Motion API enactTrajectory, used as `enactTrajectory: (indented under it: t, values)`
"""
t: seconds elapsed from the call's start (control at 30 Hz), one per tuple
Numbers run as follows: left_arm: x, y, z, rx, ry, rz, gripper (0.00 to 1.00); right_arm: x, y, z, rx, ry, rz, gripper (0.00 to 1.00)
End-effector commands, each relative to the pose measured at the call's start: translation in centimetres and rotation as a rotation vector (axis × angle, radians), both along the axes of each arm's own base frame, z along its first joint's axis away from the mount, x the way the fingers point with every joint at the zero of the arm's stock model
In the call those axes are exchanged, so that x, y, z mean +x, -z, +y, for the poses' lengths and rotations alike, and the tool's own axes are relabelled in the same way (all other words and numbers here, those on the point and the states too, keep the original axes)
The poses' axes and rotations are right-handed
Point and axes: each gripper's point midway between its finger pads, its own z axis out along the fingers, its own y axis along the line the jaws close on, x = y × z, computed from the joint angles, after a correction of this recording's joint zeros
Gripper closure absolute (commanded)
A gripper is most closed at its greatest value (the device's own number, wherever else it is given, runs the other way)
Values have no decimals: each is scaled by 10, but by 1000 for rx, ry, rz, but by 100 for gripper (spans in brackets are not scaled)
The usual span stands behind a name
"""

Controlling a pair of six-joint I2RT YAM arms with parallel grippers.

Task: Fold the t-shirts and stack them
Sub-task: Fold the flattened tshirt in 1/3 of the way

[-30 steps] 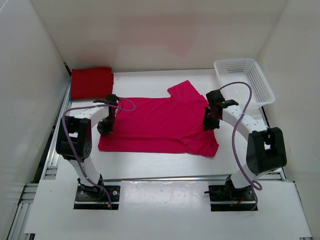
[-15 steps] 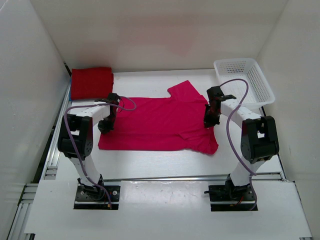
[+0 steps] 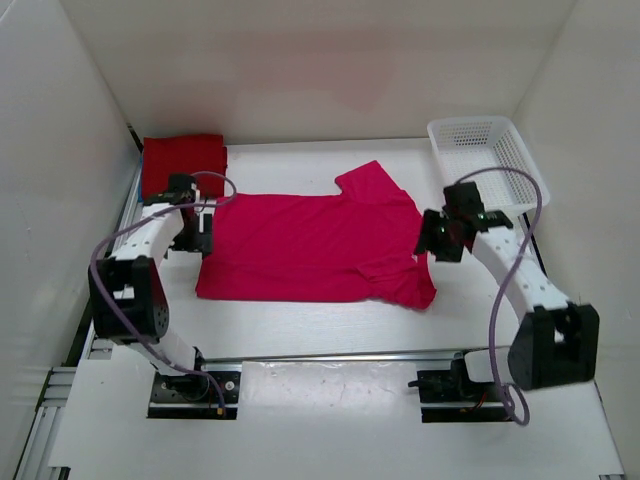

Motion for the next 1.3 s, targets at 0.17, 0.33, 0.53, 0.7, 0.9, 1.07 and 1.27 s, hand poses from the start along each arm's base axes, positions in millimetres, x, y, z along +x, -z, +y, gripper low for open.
enactTrajectory:
  t: [0.17, 0.33, 0.53, 0.7, 0.9, 1.07, 1.27]
  values:
    - [-64, 42, -37, -229, 33, 166, 1, -92, 61, 11, 134, -45, 154, 53]
    - [-49, 55, -42, -259, 39, 166, 5, -90, 69, 15, 143, -70, 130, 47]
    - [-47, 64, -55, -330, 49, 187, 27, -96, 94, 8, 96, -59, 194, 51]
    - [-57, 73, -55, -332, 42, 230, 81, -96, 102, 3, 65, -56, 216, 73]
    - [-59, 72, -33, -209, 22, 229, 90, -102, 88, -21, 27, 61, 277, 100]
    - [-76, 66, -18, -124, 8, 223, 90, -108, 57, -44, -5, 172, 309, 100]
    - [-91, 68, -20, -97, 25, 244, 90, -120, 87, -41, 22, 179, 429, 95]
